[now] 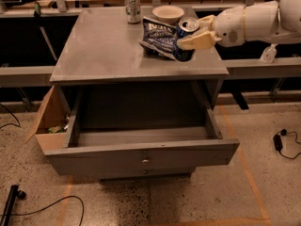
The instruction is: Pick pepsi can from top drawer and place on counter
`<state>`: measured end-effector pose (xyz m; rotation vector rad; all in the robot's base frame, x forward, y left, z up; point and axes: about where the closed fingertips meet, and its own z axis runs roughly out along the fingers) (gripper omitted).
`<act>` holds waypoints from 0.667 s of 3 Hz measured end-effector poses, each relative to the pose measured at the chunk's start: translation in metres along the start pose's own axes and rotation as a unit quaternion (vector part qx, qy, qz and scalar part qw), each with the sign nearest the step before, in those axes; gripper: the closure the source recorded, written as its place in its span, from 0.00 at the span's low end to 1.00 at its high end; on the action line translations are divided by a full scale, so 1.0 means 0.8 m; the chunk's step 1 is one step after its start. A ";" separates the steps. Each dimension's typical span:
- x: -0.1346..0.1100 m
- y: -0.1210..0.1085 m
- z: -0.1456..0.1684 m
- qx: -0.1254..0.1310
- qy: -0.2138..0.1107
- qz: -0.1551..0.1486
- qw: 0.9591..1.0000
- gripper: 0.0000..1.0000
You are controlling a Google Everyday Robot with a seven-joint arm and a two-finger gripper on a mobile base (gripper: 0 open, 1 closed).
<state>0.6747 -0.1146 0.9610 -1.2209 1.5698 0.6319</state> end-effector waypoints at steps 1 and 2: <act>-0.019 -0.024 0.019 -0.027 -0.018 -0.001 0.999 1.00; -0.032 -0.034 0.064 -0.068 -0.018 0.003 0.998 1.00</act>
Offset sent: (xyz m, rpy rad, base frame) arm 0.0874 0.0725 0.0190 0.0275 0.1001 0.2166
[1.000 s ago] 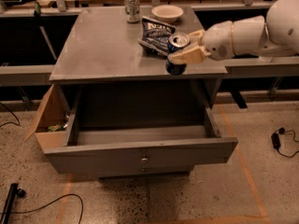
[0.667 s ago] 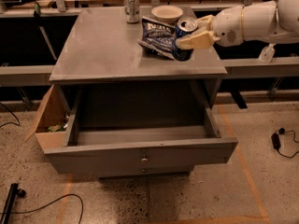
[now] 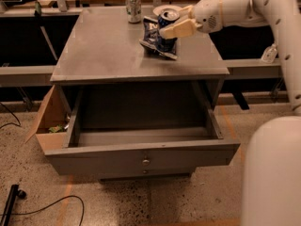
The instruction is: Pick pepsi can from top drawer and place on counter
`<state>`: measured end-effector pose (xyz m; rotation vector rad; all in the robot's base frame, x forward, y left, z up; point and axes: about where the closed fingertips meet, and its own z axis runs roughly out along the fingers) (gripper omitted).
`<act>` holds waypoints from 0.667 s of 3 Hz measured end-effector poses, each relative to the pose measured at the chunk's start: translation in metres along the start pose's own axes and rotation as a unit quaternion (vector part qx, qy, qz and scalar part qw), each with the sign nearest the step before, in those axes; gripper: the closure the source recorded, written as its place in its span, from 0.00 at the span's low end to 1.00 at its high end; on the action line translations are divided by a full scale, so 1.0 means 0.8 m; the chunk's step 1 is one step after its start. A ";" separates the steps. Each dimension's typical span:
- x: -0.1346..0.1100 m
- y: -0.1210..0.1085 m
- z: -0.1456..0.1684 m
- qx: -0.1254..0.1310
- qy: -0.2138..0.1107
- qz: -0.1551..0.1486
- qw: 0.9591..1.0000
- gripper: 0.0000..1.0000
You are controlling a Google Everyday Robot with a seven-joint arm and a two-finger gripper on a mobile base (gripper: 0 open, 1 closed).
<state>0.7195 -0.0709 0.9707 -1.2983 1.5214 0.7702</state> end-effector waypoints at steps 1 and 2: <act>0.001 -0.001 0.039 -0.037 0.014 0.007 0.999 0.88; 0.004 0.013 0.075 -0.077 0.026 0.014 0.997 0.66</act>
Offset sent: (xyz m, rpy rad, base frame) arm 0.0042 0.0855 -0.0412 -0.0816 0.1745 0.2258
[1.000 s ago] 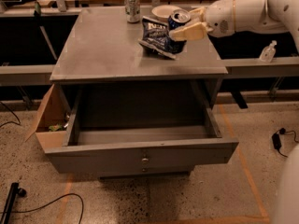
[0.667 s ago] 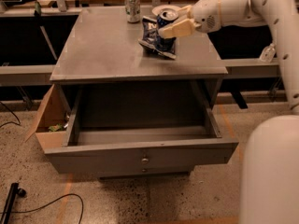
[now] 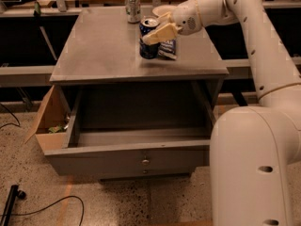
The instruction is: Pick pepsi can from top drawer and place on counter
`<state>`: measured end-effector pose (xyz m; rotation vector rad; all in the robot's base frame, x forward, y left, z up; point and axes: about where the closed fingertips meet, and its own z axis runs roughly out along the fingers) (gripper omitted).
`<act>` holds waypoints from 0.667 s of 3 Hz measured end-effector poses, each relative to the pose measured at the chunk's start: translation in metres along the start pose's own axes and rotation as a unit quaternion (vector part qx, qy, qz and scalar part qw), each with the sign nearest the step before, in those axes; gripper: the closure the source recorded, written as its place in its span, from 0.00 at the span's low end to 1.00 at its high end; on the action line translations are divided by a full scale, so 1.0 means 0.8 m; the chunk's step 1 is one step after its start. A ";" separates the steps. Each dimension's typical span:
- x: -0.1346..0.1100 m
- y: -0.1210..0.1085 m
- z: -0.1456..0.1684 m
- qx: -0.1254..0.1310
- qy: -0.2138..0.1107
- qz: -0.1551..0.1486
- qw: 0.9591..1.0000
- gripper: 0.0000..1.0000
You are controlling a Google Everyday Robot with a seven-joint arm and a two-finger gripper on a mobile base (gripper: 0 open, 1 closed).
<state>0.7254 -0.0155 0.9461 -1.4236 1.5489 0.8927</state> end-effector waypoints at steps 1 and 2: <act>0.000 0.010 0.040 -0.032 0.010 0.011 0.999 0.42; -0.001 0.012 0.065 -0.040 0.017 0.023 0.999 0.19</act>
Offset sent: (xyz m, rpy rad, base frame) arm -0.0094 0.0659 -0.0286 -0.0460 0.1101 0.0473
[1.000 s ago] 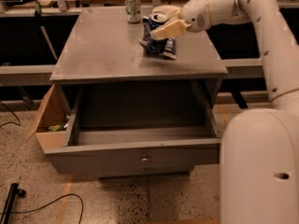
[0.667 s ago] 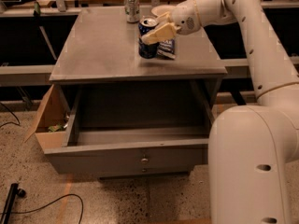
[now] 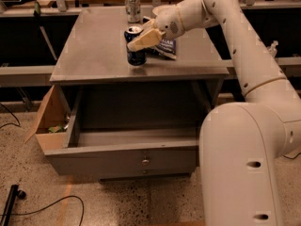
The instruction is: Pick pepsi can from top drawer and place on counter
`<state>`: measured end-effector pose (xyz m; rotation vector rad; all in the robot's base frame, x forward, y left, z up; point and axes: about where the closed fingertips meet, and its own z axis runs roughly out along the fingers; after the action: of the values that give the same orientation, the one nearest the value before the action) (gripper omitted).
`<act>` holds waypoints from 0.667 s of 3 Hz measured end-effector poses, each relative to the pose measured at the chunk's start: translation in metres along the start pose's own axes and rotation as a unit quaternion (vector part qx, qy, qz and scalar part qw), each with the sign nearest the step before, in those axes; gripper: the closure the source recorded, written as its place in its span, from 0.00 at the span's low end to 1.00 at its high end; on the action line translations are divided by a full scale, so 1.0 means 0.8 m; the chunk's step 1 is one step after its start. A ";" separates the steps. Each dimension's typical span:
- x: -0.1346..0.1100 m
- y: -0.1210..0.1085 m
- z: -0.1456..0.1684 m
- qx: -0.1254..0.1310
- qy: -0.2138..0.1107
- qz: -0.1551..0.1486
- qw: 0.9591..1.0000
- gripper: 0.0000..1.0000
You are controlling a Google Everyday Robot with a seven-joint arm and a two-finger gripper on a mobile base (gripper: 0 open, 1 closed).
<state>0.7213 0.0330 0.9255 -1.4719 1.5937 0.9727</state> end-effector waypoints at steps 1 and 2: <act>-0.002 -0.001 0.016 0.002 0.000 0.014 1.000 0.00; 0.002 -0.004 0.016 0.015 -0.003 0.027 1.000 0.00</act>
Offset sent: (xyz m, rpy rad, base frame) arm -0.0005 0.0005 -0.0098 0.0095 0.0424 -0.1121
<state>0.7251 0.0440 0.9183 -1.4121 1.6446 0.9786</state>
